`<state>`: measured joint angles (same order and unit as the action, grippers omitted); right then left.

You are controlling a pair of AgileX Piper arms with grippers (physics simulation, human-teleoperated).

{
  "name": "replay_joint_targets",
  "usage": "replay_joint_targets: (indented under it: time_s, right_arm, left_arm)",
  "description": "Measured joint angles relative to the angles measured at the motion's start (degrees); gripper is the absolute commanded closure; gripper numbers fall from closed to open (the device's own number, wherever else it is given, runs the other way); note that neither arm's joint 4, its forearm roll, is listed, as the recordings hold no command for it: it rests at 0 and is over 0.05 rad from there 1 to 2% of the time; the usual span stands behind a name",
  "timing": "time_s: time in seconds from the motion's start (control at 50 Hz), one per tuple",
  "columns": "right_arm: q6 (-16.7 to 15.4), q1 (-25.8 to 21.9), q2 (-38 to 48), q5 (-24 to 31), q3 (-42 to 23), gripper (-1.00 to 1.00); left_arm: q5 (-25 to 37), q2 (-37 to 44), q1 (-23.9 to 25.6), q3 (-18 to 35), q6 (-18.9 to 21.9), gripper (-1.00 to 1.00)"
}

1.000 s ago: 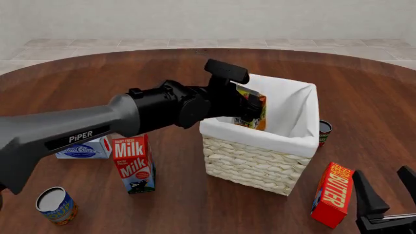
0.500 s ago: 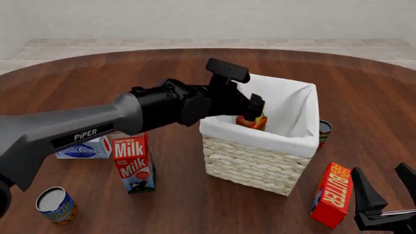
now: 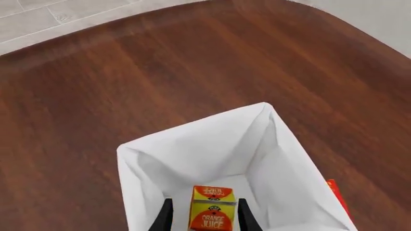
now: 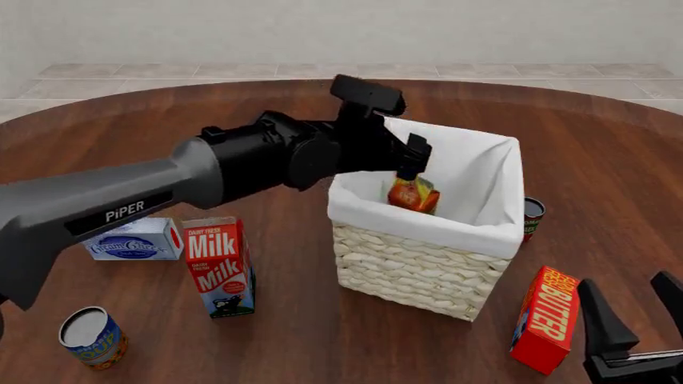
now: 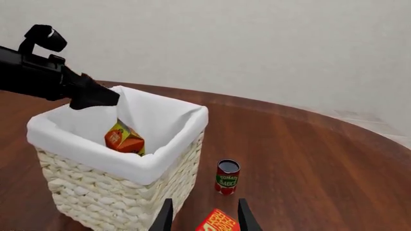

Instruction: Pick up the orange juice, and put it in the basket.

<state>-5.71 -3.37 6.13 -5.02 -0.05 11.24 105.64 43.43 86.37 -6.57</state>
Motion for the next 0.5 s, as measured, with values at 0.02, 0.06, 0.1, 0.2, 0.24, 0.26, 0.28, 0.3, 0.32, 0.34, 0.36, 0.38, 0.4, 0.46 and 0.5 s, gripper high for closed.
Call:
replay_joint_targets:
  time_s: [0.02,0.06,0.1,0.2,0.24,0.26,0.28,0.3,0.32,0.34,0.36,0.38,0.4,0.46,0.5]
  right_arm:
    - [-0.01,-0.02,-0.04,0.05,0.0,-1.0]
    - [-0.04,-0.05,-0.21,0.25,0.0,-1.0]
    - [-0.06,-0.09,-0.73,0.8,0.0,-1.0]
    - [-0.14,-0.15,-2.48,2.59,0.0,-1.0]
    - [-0.16,-0.17,-3.13,3.24,0.0,-1.0]
    - [-0.18,-0.19,-3.41,3.52,0.0,-1.0]
    - [-0.19,-0.2,-3.66,3.78,0.0,-1.0]
    - [-0.2,-0.2,-3.9,4.02,0.0,-1.0]
    - [-0.22,-0.21,-4.11,4.23,0.0,-1.0]
    - [-0.23,-0.21,-4.3,4.43,0.01,-1.0]
    - [-0.24,-0.22,-4.46,4.6,0.01,-1.0]
    - [-0.26,-0.22,-4.61,4.76,0.01,-1.0]
    - [-0.28,-0.23,-4.75,4.91,0.01,-1.0]
    - [-0.33,-0.24,-5.03,5.22,0.01,-1.0]
    - [-0.36,-0.24,-5.13,5.34,0.01,-1.0]
  left_arm:
    - [0.12,-0.16,-0.06,0.21,0.01,-1.0]
    - [0.38,-0.5,-0.19,0.69,0.0,-1.0]
    - [0.67,-0.87,-0.33,1.2,-0.02,-1.0]
    - [1.53,-1.93,-0.71,2.73,-0.18,-1.0]
    - [1.86,-2.36,-0.84,3.32,-0.28,-1.0]
    - [2.01,-2.59,-0.9,3.6,-0.34,-1.0]
    - [2.17,-2.83,-0.96,3.88,-0.4,-1.0]
    - [2.31,-3.07,-1.02,4.14,-0.45,-1.0]
    - [2.46,-3.3,-1.07,4.4,-0.51,-1.0]
    - [2.6,-3.53,-1.13,4.64,-0.57,-1.0]
    - [2.73,-3.75,-1.19,4.87,-0.63,-1.0]
    - [2.87,-3.97,-1.25,5.08,-0.67,-1.0]
    - [2.99,-4.19,-1.31,5.28,-0.72,-1.0]
    - [3.31,-4.79,-1.47,5.8,-0.85,-1.0]
    - [3.5,-5.16,-1.58,6.08,-0.94,-1.0]
